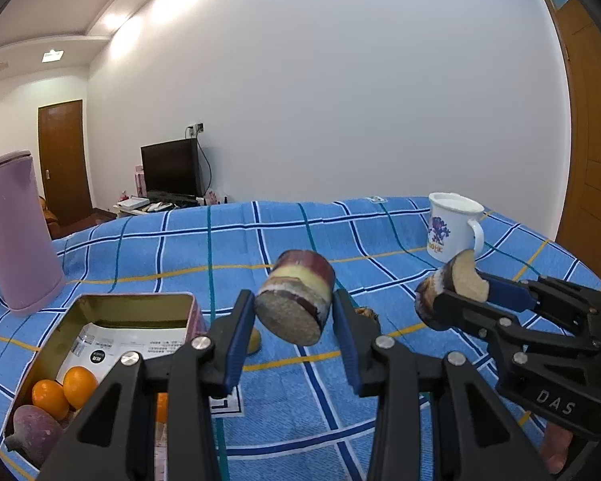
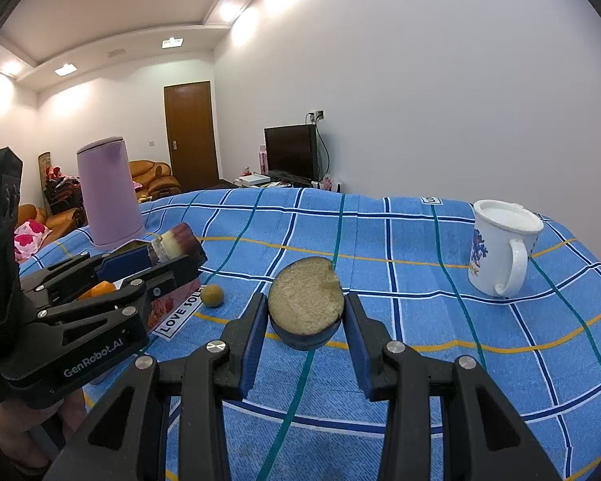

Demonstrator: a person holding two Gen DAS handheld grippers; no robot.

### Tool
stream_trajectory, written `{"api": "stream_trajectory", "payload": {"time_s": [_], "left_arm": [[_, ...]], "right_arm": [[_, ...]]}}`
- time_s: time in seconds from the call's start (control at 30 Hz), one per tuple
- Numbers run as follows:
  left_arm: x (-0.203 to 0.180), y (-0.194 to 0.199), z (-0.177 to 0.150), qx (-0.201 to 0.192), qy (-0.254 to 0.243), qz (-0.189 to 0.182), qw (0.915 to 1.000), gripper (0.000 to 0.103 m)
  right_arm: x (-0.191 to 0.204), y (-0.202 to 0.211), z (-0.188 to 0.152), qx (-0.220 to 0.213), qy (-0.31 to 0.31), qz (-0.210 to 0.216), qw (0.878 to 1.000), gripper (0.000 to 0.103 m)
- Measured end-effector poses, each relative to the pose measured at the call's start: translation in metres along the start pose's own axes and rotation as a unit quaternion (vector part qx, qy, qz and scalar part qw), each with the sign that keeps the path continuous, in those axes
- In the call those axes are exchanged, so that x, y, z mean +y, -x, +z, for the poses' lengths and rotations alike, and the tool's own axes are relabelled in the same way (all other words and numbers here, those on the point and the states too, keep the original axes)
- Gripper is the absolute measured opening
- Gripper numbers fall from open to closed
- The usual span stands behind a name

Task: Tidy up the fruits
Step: 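Lift and carry the purple and white root pieces toward the tin box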

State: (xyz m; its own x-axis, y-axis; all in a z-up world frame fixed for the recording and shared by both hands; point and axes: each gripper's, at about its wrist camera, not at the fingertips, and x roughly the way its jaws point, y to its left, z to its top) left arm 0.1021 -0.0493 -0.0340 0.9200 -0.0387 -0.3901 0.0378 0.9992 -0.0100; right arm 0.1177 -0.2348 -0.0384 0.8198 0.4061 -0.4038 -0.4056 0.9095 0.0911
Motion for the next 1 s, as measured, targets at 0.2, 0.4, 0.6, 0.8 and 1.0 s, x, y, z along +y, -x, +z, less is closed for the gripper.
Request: {"api": "stream_trajectory", "payload": {"time_s": [0.2, 0.4, 0.6, 0.8, 1.0], "left_arm": [[0.000, 0.005, 0.000, -0.011, -0.002, 0.001, 0.9999, 0.041], [-0.001, 0.008, 0.000, -0.018, -0.004, 0.003, 0.9998, 0.041], [-0.003, 0.013, -0.002, -0.026, -0.009, 0.006, 0.9996, 0.041], [-0.003, 0.015, -0.002, -0.029, -0.011, 0.004, 0.9995, 0.041], [-0.003, 0.016, -0.002, -0.028, -0.011, 0.004, 0.9995, 0.041]], "right_arm": [[-0.001, 0.001, 0.000, -0.007, 0.001, 0.000, 1.000, 0.040], [-0.001, 0.003, 0.000, -0.016, 0.004, 0.001, 1.000, 0.040], [0.000, 0.007, -0.002, -0.026, 0.006, 0.001, 1.000, 0.040], [0.002, 0.011, -0.002, -0.034, 0.012, 0.000, 0.999, 0.040], [0.003, 0.012, -0.001, -0.035, 0.014, -0.006, 0.999, 0.040]]}}
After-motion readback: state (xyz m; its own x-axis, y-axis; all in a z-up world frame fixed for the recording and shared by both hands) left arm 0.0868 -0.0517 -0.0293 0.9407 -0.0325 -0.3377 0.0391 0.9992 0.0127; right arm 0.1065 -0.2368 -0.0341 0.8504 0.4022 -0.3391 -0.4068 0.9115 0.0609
